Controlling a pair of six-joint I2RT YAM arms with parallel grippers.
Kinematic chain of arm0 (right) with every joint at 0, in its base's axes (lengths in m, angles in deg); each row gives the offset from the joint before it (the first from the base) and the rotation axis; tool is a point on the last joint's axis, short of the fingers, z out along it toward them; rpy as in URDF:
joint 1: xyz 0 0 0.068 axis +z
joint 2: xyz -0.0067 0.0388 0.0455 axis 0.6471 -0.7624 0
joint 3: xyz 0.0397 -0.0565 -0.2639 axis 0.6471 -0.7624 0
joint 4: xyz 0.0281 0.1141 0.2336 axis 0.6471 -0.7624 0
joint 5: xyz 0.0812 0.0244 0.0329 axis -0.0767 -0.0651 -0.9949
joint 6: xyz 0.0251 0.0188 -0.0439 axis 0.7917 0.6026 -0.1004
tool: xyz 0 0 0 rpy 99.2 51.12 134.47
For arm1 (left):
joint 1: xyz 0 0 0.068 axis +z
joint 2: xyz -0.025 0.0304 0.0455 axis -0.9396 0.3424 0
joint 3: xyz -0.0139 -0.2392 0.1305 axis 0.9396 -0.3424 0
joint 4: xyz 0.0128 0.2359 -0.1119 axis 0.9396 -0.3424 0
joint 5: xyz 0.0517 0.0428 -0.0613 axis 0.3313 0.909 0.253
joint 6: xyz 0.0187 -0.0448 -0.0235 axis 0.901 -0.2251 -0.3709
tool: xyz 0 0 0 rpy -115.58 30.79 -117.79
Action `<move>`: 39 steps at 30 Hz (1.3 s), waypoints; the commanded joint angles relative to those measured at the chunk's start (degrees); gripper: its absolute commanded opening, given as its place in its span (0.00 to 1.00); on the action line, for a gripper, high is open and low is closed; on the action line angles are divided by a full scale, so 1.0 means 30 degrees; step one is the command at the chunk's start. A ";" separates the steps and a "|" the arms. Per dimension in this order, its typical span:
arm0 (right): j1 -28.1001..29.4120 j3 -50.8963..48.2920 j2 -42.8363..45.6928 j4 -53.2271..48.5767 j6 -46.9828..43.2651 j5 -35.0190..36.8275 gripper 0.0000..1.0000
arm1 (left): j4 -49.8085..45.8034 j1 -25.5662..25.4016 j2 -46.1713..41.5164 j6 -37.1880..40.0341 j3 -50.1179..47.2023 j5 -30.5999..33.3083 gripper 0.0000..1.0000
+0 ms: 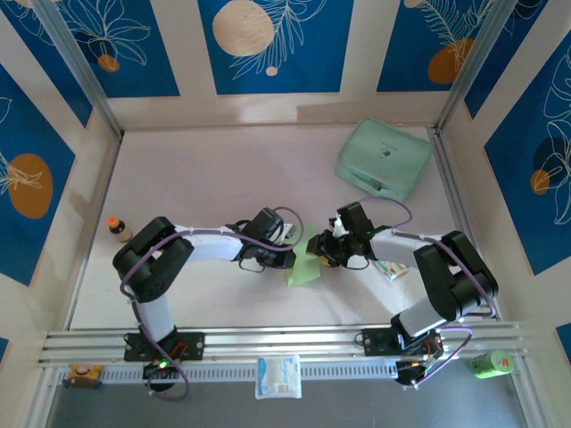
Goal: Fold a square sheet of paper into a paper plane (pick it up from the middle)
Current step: Turn over the paper at the center of the table.
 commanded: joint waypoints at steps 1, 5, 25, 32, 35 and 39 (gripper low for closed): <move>-0.0148 -0.0113 -0.0266 0.0743 -0.0165 -0.0599 0.39 | -0.0723 0.0142 -0.0064 -0.0112 -0.0485 -0.0153 0.00; -0.0300 -0.0459 -0.0362 0.1051 -0.0039 -0.0507 0.35 | -0.0694 0.0125 -0.0174 -0.0170 -0.0444 -0.0197 0.00; -0.1105 -0.1545 -0.1123 0.3622 -0.0232 -0.1426 0.18 | -0.0577 0.0131 -0.0735 -0.0332 -0.0514 -0.0256 0.03; -0.1288 -0.1646 -0.1072 0.3978 -0.0390 -0.1828 0.14 | -0.0606 0.0128 -0.1056 -0.0328 -0.0514 -0.0241 0.05; -0.1298 -0.1625 -0.1010 0.4106 -0.0467 -0.1939 0.10 | -0.0635 0.0113 -0.1144 -0.0339 -0.0522 -0.0221 0.05; -0.1311 -0.1616 -0.0567 0.3951 -0.0580 -0.1903 0.08 | -0.0533 0.0123 -0.1571 -0.0315 -0.0656 0.0089 0.09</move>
